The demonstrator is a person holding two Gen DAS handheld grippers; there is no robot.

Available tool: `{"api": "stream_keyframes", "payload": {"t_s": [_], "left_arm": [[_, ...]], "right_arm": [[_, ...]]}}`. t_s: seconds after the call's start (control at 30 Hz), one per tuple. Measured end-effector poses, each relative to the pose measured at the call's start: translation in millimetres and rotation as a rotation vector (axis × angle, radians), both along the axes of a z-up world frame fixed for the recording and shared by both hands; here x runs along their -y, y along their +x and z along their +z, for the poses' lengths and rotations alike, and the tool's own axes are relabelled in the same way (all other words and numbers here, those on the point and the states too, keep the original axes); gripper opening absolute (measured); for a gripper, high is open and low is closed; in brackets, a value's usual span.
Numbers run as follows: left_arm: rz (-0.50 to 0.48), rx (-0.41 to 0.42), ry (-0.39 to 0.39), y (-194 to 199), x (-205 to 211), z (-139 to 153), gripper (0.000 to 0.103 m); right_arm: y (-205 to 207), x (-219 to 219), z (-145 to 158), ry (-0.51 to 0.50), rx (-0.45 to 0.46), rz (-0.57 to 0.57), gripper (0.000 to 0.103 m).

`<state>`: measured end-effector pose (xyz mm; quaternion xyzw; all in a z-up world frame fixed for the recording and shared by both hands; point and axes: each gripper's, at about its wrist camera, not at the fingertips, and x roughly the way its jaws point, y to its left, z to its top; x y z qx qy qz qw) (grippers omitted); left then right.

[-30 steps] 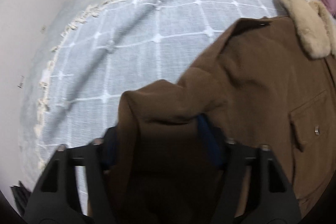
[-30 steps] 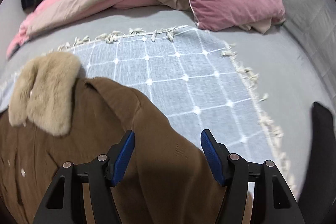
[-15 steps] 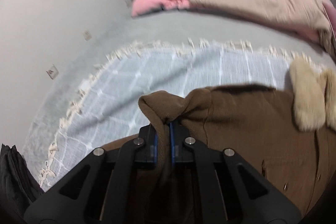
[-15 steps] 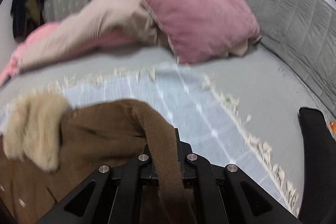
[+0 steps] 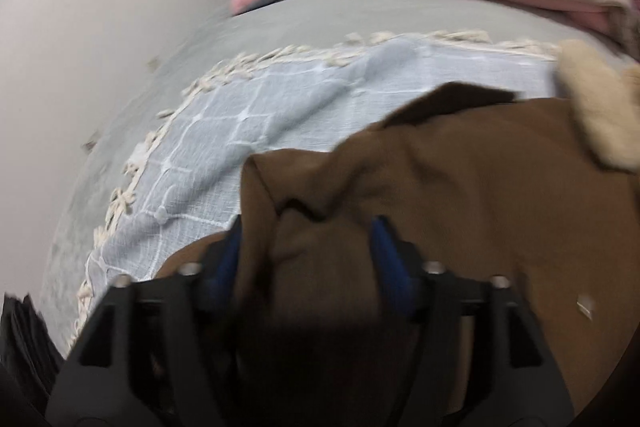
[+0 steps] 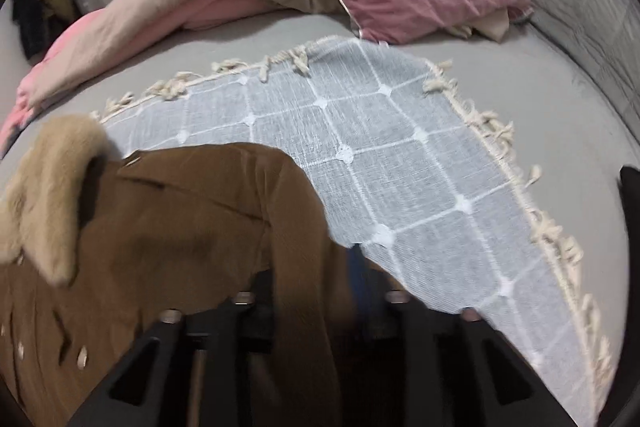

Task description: Fold large clothes

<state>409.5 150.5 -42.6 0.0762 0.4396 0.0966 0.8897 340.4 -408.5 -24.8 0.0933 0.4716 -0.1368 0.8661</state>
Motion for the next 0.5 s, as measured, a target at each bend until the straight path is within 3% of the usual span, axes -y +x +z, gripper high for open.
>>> {"api": "stream_keyframes", "payload": {"t_s": [0.1,0.23,0.43,0.5], "left_arm": [[-0.085,0.013,-0.122,-32.9,8.2,32.1,0.082],[-0.168,0.013,-0.277,-85.7,22.4,60.9,0.087],[-0.21,-0.032,-0.393,-159.3,43.4,82.1,0.09],[-0.194,-0.021,-0.404,-184.4,47.9,82.6,0.1]], "right_arm": [[-32.7,0.7,34.3,-0.011,0.041,0.049,0.056],[-83.5,-0.1,79.1,-0.05,0.072,0.099,0.065],[-169.1,-4.1,114.2,-0.083,0.038,0.138,0.07],[-194.8,-7.8,111.7,-0.089,0.018,0.146,0.07]]}}
